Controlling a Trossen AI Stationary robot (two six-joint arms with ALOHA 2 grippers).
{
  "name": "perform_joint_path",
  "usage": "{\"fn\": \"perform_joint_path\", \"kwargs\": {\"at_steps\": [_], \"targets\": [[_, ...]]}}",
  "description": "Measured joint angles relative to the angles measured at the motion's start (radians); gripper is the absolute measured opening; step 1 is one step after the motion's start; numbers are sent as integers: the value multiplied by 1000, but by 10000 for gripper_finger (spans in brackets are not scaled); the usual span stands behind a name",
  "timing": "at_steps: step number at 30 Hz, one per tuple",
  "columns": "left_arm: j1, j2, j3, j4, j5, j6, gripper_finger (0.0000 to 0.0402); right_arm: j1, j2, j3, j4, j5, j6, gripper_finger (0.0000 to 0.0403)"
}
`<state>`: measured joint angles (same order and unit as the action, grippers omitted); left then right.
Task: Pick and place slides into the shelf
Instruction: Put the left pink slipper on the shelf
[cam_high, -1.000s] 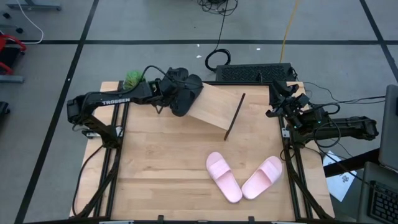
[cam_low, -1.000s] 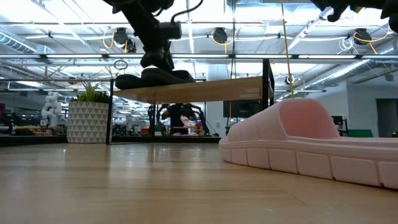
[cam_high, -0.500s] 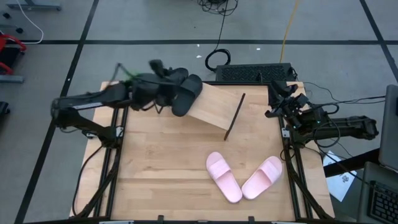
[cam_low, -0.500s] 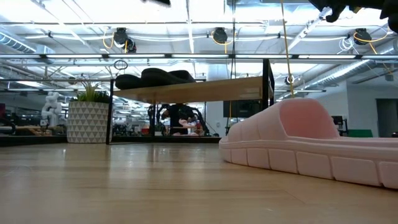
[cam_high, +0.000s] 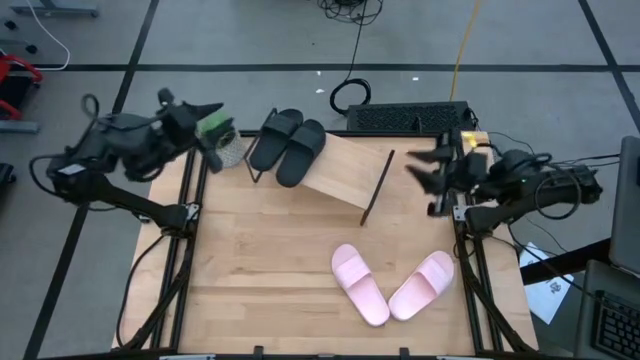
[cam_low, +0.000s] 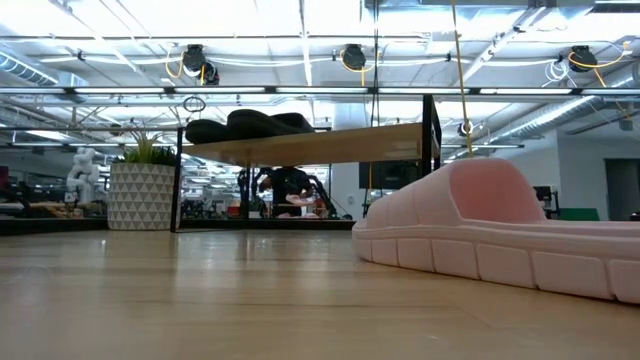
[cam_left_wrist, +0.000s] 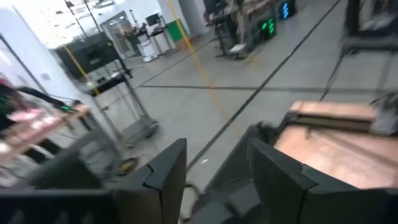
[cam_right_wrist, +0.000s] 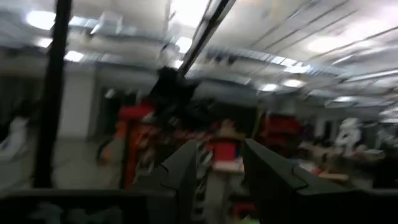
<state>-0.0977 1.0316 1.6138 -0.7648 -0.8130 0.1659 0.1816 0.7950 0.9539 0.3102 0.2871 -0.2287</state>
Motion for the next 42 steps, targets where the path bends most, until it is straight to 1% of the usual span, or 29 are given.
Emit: {"fn": "perform_joint_path", "kwargs": {"at_steps": [4,7,10,15,19,24,30,35,37,42], "targets": [[-61,-20,0,-62,0,-93,175,106,118,182,-216,10,1,121],[-94,-17,-1,-100,0,-123,175,198,199,300,-353,91,36,121],[-116,-10,-1,-120,0,-135,175,292,271,376,-465,173,97,121],[-129,4,-2,-117,-4,-135,175,427,352,413,-545,305,267,121],[-129,4,-2,-116,-9,-136,175,500,401,413,-639,367,477,121],[-129,4,-2,-115,-9,-138,175,540,468,413,-751,361,777,121],[-129,4,-2,-115,-9,-138,175,547,556,412,-882,232,1038,121],[-129,4,-2,-115,-8,-135,175,547,619,405,-1015,155,1188,121],[-129,4,-2,-115,-9,-124,175,547,635,383,-1048,152,1230,121],[-129,4,-2,-117,-8,-119,175,547,656,271,-1017,121,1281,121]]}}
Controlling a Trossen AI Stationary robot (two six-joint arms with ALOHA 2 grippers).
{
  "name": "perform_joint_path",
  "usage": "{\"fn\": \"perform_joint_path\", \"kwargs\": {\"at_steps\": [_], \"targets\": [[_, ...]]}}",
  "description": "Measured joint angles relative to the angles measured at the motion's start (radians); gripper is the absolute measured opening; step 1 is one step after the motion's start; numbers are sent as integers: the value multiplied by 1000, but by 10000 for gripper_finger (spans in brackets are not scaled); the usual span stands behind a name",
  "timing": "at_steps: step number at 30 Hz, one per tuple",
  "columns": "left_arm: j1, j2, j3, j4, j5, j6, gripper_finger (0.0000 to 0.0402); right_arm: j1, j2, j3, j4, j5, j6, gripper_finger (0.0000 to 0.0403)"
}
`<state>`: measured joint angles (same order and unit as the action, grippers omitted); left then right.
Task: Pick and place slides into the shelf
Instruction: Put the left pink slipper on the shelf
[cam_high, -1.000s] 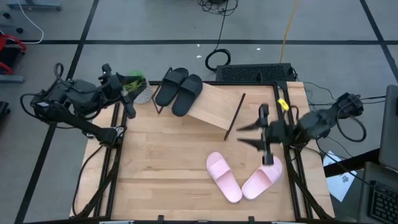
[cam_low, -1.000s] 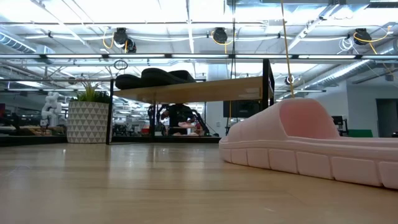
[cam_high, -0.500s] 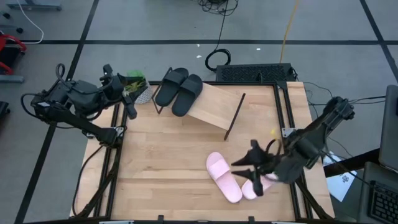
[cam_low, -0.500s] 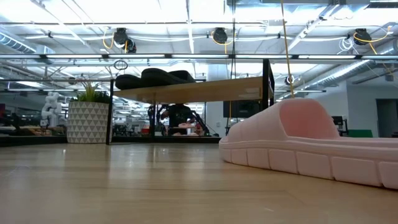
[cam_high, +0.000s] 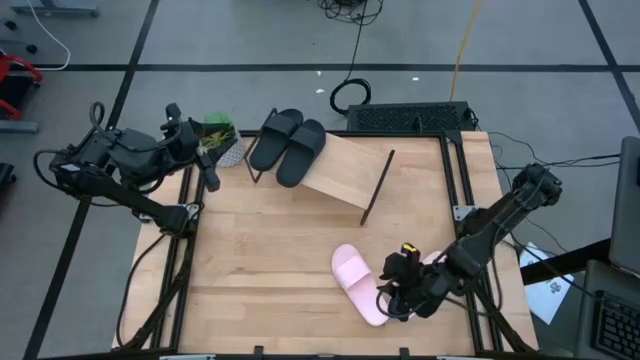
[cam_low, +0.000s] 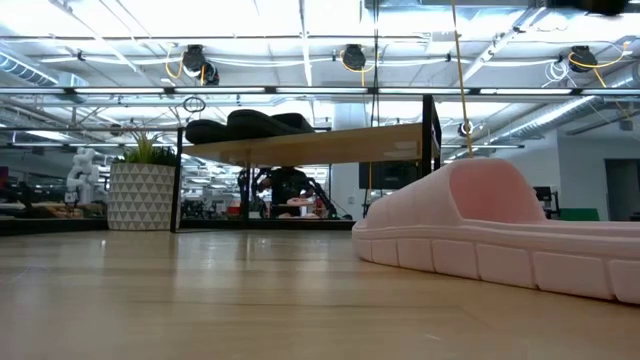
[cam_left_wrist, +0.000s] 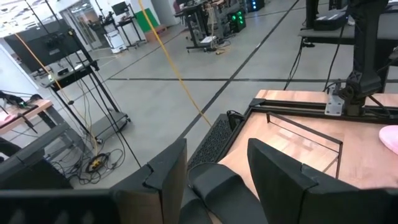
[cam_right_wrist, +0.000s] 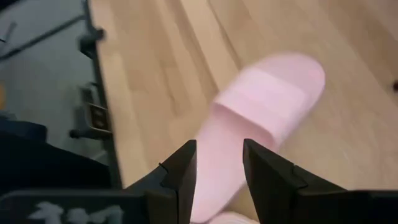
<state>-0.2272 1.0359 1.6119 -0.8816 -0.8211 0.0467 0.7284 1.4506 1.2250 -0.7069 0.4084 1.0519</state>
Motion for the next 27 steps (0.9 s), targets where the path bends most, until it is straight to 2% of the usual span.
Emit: {"fn": "perform_joint_path", "kwargs": {"at_steps": [6,15,20,27], "targets": [[0,0,0,-6,0,1,175,-3,0,-165,142,-3,47,121],[0,0,0,-7,0,1,175,-93,-1,-369,448,-105,-2,121],[0,0,0,-7,0,1,175,-141,-1,-389,448,-123,-56,121],[0,0,0,-9,0,1,175,-146,-1,-391,434,-126,-96,121]]}}
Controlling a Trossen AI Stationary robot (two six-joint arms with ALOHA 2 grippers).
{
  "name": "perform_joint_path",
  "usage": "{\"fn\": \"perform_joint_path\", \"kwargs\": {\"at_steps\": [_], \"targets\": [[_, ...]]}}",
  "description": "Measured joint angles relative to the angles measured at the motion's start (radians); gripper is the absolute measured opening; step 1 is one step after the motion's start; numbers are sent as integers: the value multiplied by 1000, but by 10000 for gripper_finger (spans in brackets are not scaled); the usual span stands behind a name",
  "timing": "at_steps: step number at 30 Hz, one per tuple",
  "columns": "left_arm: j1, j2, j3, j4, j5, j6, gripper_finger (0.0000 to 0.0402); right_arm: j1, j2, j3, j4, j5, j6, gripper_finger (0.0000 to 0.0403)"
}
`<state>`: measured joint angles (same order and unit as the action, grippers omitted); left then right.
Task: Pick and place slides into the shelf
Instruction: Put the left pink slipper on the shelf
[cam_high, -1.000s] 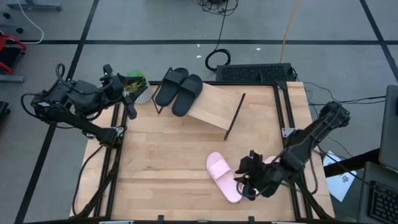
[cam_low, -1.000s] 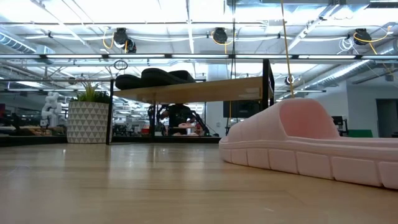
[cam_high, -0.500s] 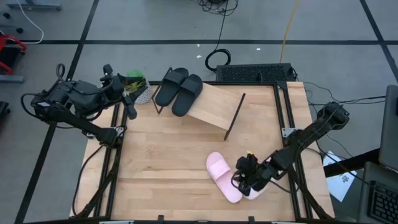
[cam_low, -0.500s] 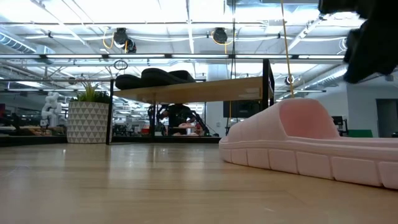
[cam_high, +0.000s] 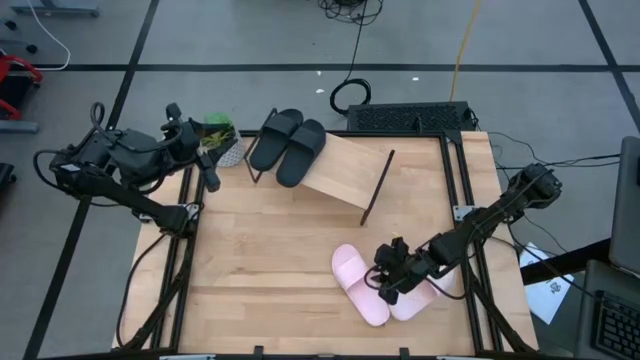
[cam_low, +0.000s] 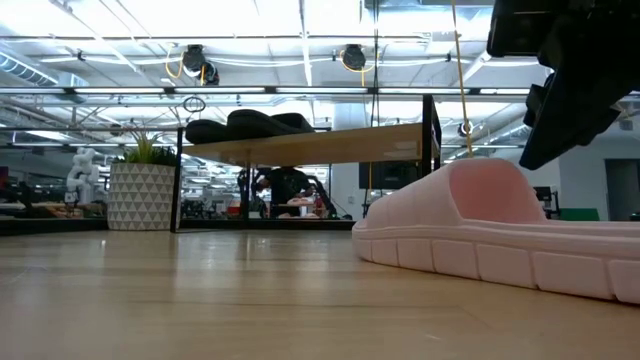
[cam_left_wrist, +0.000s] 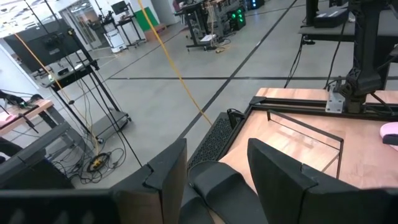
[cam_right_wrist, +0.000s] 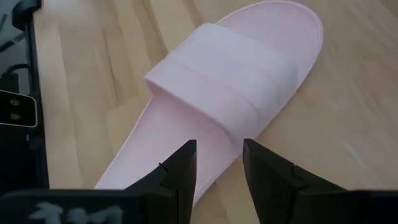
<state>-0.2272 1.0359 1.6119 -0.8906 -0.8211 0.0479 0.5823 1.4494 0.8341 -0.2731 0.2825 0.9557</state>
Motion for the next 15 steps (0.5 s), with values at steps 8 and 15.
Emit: {"fn": "perform_joint_path", "kwargs": {"at_steps": [8,15], "targets": [[0,0,0,-5,0,25,175,0,0,0,1,-4,2,121],[0,0,0,-5,0,25,175,-18,0,0,32,-50,15,121]]}}
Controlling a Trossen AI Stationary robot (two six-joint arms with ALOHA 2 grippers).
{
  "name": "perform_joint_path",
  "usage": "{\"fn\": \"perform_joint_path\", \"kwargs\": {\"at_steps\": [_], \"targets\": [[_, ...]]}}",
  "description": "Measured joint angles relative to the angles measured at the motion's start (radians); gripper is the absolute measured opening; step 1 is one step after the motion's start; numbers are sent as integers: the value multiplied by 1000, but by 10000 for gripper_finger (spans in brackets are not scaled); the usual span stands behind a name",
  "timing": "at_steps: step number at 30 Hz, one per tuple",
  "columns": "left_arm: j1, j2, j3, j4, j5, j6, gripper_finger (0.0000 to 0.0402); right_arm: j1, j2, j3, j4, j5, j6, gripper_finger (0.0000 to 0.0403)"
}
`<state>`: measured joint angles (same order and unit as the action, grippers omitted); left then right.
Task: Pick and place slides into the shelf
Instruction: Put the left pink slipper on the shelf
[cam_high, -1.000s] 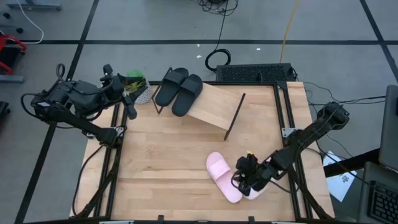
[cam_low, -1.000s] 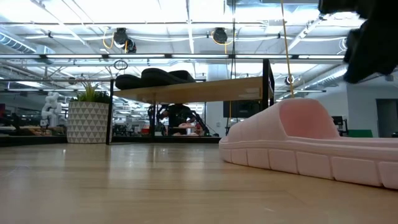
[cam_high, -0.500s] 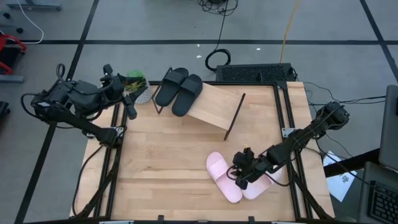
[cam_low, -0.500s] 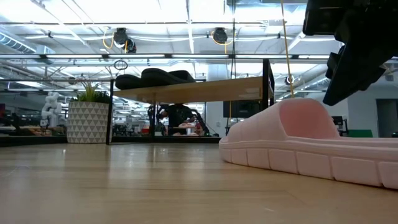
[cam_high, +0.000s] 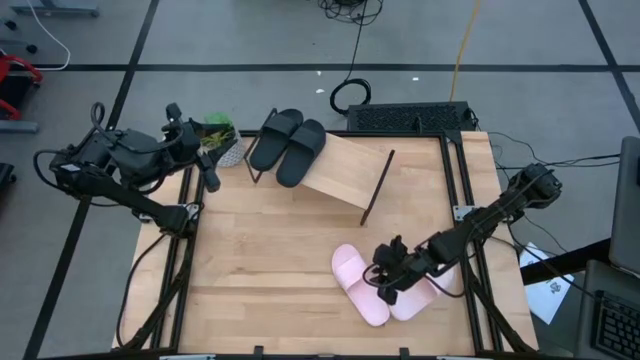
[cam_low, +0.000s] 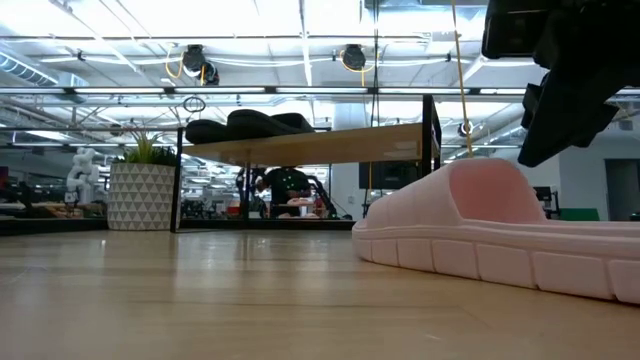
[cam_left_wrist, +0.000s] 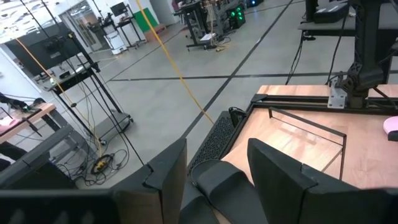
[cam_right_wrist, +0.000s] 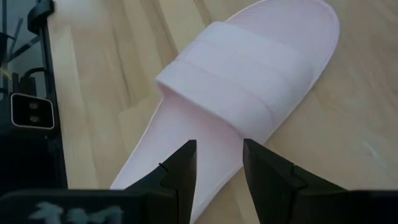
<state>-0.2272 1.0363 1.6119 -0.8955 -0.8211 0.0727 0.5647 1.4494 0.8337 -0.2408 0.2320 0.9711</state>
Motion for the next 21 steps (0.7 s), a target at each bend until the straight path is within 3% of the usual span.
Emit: {"fn": "perform_joint_path", "kwargs": {"at_steps": [21], "targets": [[0,0,0,1,0,1,175,-29,0,0,-18,-24,-13,121]]}}
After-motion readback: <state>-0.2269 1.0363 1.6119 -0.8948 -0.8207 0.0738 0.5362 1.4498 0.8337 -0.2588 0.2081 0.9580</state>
